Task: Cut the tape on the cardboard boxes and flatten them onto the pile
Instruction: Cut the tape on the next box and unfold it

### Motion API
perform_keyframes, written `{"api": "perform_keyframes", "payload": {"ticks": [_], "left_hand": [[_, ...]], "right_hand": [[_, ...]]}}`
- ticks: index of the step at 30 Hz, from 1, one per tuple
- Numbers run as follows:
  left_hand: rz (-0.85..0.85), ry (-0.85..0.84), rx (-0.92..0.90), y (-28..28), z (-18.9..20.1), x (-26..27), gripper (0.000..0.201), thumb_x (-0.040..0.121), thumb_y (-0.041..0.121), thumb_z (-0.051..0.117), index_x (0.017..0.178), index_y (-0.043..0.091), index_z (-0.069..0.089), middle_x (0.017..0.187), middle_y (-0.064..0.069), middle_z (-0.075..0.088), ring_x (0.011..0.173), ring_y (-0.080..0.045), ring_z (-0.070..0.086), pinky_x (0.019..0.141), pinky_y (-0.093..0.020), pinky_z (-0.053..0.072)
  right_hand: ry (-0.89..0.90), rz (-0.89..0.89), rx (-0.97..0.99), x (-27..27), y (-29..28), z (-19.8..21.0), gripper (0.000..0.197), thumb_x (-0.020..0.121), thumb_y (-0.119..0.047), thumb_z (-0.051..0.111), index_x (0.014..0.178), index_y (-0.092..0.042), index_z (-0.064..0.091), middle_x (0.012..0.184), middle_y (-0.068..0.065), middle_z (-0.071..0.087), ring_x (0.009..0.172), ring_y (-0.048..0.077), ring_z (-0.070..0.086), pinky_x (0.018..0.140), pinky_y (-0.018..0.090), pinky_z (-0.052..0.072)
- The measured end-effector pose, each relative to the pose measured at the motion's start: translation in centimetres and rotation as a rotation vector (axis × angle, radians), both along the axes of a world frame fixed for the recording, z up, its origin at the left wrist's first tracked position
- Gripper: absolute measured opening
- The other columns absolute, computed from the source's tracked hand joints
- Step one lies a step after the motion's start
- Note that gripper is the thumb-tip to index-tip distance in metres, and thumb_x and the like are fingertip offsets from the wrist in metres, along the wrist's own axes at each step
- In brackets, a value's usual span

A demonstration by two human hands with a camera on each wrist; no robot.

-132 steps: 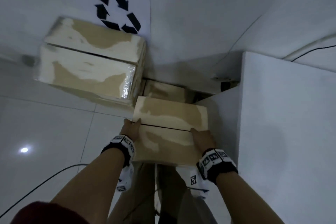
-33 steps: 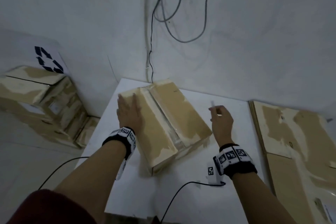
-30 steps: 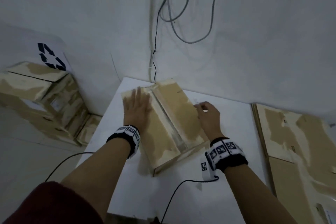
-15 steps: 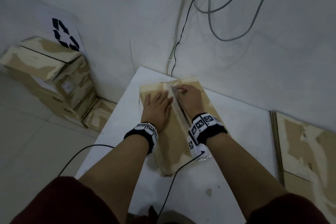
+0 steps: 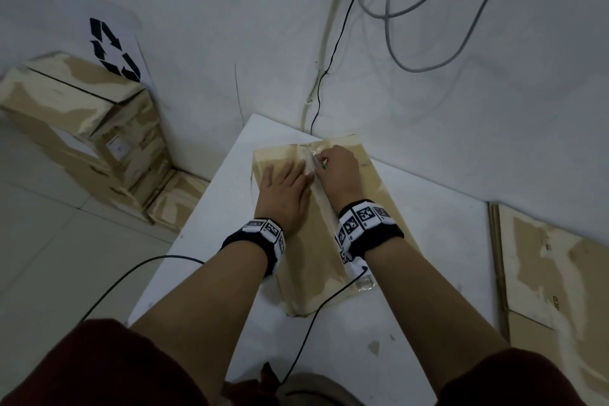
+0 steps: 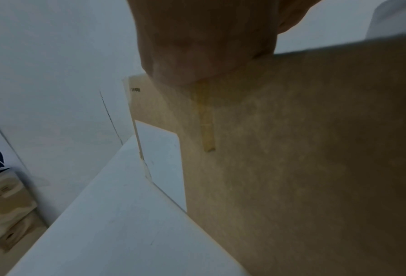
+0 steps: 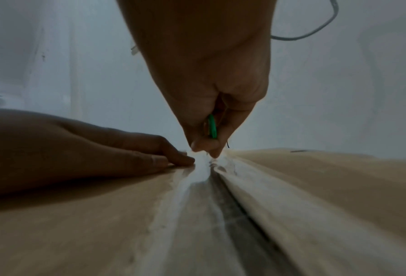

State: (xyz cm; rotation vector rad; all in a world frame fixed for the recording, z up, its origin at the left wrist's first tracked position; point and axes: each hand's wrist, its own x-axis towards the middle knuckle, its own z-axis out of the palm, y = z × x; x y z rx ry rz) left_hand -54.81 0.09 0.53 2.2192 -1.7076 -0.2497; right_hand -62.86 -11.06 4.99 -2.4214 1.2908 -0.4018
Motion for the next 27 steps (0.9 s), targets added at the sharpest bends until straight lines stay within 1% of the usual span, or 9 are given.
{"api": "perform_keyframes", "payload": {"ticks": [4, 9, 11, 13, 15, 19, 23, 25, 27], "left_hand": [[0.001, 0.005, -0.001, 0.1, 0.1, -0.1, 0.074, 0.088, 0.046, -0.003, 0.147, 0.025, 0.036, 0.158, 0.003, 0.023, 0.148, -0.019, 0.014, 0.117, -0.048, -0.004], [0.008, -0.007, 0.025, 0.2, 0.3, -0.1, 0.073, 0.088, 0.045, -0.004, 0.148, 0.026, 0.033, 0.159, 0.004, 0.021, 0.148, -0.018, 0.011, 0.117, -0.046, -0.006], [0.012, -0.004, 0.016, 0.2, 0.6, -0.2, 0.078, 0.085, 0.047, -0.008, 0.148, 0.025, 0.033, 0.158, 0.004, 0.021, 0.148, -0.018, 0.012, 0.117, -0.046, -0.006], [0.016, -0.001, 0.010, 0.2, 0.6, -0.3, 0.079, 0.084, 0.047, -0.009, 0.148, 0.025, 0.034, 0.158, 0.004, 0.021, 0.148, -0.017, 0.012, 0.117, -0.045, -0.006], [0.015, 0.001, 0.011, 0.2, 0.7, -0.3, 0.079, 0.084, 0.047, -0.009, 0.148, 0.025, 0.033, 0.159, 0.004, 0.021, 0.148, -0.017, 0.012, 0.117, -0.045, -0.006], [0.011, 0.004, 0.008, 0.3, 0.7, -0.3, 0.076, 0.087, 0.046, -0.005, 0.147, 0.025, 0.035, 0.158, 0.004, 0.022, 0.147, -0.018, 0.013, 0.117, -0.045, -0.004], [0.015, 0.013, -0.016, 0.3, 0.6, -0.3, 0.069, 0.091, 0.043, 0.001, 0.146, 0.024, 0.038, 0.157, 0.003, 0.025, 0.147, -0.020, 0.016, 0.117, -0.046, -0.003], [0.012, 0.008, -0.021, 0.3, 0.4, -0.1, 0.074, 0.088, 0.045, -0.002, 0.145, 0.024, 0.039, 0.157, 0.003, 0.026, 0.147, -0.020, 0.017, 0.117, -0.046, -0.003], [0.010, 0.005, -0.029, 0.3, 0.3, -0.2, 0.074, 0.087, 0.045, -0.002, 0.144, 0.023, 0.040, 0.156, 0.003, 0.028, 0.146, -0.020, 0.018, 0.117, -0.047, -0.002]], "right_hand": [[0.022, 0.003, -0.010, -0.6, 0.2, -0.1, 0.024, 0.094, -0.014, 0.056, 0.085, 0.002, 0.071, 0.091, 0.018, 0.068, 0.085, 0.033, 0.063, 0.078, 0.043, 0.050], [0.004, 0.041, 0.009, -0.7, 0.0, 0.0, 0.023, 0.089, -0.013, 0.058, 0.077, 0.003, 0.069, 0.075, 0.019, 0.065, 0.074, 0.035, 0.061, 0.067, 0.041, 0.049], [-0.077, 0.040, 0.045, -1.2, 0.2, -0.1, 0.024, 0.092, -0.019, 0.061, 0.085, 0.001, 0.073, 0.082, 0.018, 0.067, 0.076, 0.032, 0.062, 0.071, 0.040, 0.049], [-0.190, 0.003, 0.091, -1.9, 0.5, -0.2, 0.023, 0.093, -0.024, 0.063, 0.102, -0.005, 0.075, 0.093, 0.011, 0.068, 0.081, 0.026, 0.064, 0.076, 0.040, 0.053], [-0.284, -0.027, 0.124, -2.3, 0.8, -0.4, 0.025, 0.093, -0.029, 0.064, 0.108, -0.010, 0.073, 0.092, 0.003, 0.063, 0.077, 0.022, 0.063, 0.074, 0.043, 0.056], [-0.310, -0.033, 0.135, -1.9, 0.8, -0.2, 0.027, 0.094, -0.036, 0.062, 0.103, -0.013, 0.074, 0.088, 0.003, 0.063, 0.070, 0.025, 0.064, 0.070, 0.047, 0.057], [-0.264, -0.037, 0.116, -1.3, 0.7, 0.1, 0.025, 0.093, -0.035, 0.063, 0.099, -0.013, 0.075, 0.081, 0.001, 0.062, 0.069, 0.027, 0.063, 0.070, 0.048, 0.056], [-0.244, -0.032, 0.117, -1.2, 0.6, 0.3, 0.025, 0.093, -0.033, 0.064, 0.101, -0.012, 0.076, 0.086, 0.004, 0.064, 0.075, 0.026, 0.064, 0.074, 0.046, 0.055], [-0.179, -0.018, 0.103, -1.0, 0.4, 0.4, 0.026, 0.095, -0.029, 0.062, 0.103, -0.009, 0.075, 0.097, 0.010, 0.067, 0.086, 0.026, 0.063, 0.081, 0.038, 0.050]]}}
